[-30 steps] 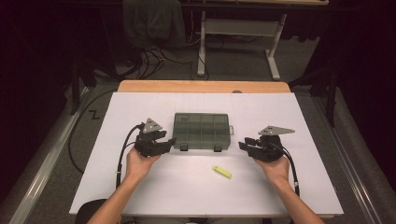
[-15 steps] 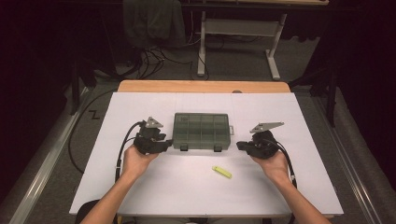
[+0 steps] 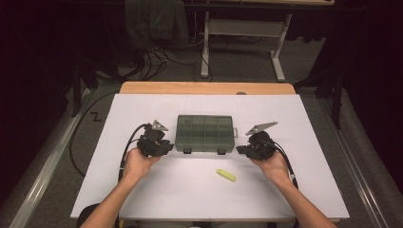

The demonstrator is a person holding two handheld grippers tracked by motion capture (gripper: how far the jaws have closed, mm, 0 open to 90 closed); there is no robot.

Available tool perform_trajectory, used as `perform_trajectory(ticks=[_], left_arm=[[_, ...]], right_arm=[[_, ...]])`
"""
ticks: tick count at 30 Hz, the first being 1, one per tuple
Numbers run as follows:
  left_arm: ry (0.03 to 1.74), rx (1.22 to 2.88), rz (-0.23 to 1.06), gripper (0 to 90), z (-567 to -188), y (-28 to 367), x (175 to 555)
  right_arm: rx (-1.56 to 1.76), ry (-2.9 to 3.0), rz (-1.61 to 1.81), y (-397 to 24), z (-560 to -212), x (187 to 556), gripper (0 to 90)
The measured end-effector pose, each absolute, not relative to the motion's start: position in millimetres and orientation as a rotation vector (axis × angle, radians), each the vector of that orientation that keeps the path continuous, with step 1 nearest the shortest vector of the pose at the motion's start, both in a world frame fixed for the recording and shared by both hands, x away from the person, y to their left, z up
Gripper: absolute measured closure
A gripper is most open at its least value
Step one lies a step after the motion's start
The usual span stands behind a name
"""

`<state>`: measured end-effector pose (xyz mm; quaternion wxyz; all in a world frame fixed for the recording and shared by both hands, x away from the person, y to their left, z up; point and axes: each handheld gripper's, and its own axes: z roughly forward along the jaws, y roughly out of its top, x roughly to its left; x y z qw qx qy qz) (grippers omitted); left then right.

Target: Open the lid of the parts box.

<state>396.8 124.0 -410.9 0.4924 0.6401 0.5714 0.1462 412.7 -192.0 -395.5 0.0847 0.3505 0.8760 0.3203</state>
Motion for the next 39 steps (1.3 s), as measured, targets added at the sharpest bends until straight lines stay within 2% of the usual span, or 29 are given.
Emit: perform_trajectory(ticks=[7,29,39], left_arm=[[1.373,1.596,0.377,76.7,-415.1,119.7,396.7],[1.355,1.603,0.381,76.6,-416.8,118.1,396.7],[1.322,1.546,0.382,71.5,-407.9,118.4,393.3]], right_arm=[[1.047,2.627,0.935,-187.4,-398.1,415.1,90.0],[1.048,2.627,0.938,-184.3,-398.9,417.4,90.0],[1.046,2.578,1.018,-188.0,-393.3,416.0,89.2]])
